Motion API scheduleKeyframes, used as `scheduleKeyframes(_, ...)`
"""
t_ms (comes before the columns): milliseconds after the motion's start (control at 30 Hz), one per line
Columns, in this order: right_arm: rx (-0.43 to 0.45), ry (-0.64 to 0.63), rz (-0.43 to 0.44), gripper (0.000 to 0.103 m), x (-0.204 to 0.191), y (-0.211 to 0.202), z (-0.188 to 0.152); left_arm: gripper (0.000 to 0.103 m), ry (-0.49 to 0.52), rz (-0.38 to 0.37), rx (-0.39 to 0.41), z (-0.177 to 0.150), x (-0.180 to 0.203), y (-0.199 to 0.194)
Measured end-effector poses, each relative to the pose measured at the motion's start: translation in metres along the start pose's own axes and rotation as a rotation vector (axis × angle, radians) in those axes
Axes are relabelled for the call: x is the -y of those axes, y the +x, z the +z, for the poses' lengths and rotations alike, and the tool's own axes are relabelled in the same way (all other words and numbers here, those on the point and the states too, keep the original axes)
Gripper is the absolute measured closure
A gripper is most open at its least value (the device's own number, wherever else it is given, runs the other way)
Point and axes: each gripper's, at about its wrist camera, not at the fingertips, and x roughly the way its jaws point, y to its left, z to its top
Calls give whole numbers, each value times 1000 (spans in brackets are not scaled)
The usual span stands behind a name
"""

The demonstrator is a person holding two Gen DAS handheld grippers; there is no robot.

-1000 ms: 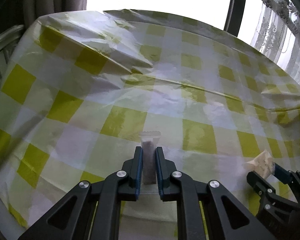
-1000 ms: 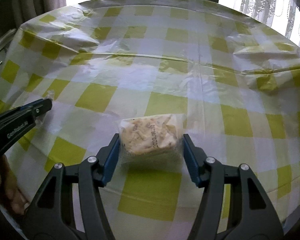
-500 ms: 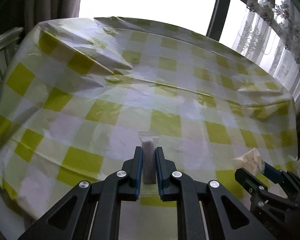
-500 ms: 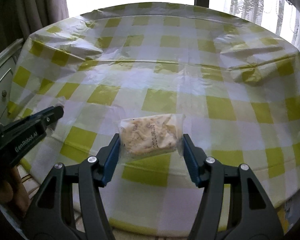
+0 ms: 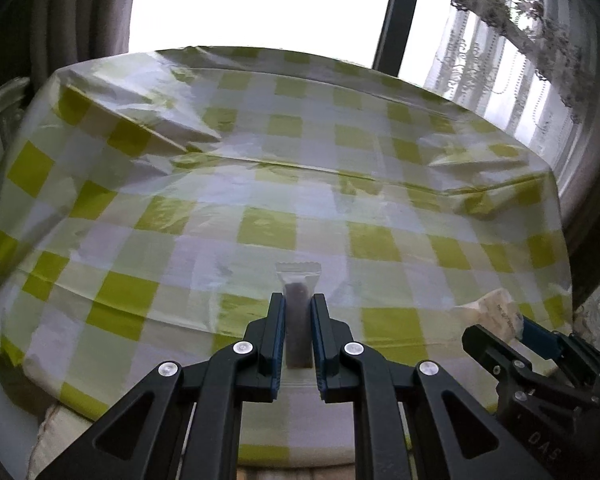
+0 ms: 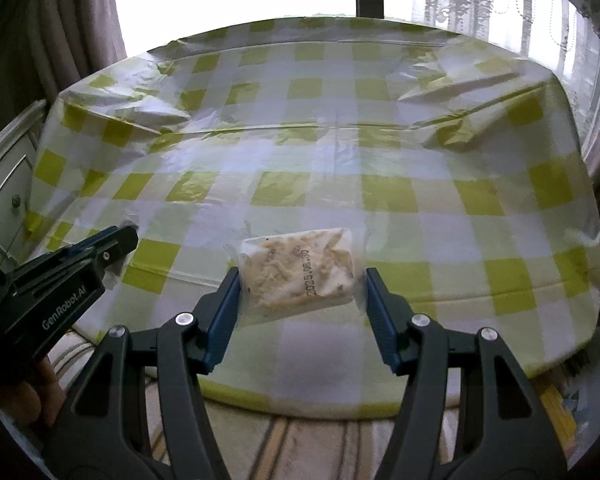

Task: Organize snacks
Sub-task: 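Carry the white stick packet and cracker bag with both tools toward the white box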

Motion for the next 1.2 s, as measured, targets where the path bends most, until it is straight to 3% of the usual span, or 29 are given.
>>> scheduleKeyframes(1200, 19, 216, -162, 40, 153, -86, -66, 90, 295, -252, -97, -47, 181, -19)
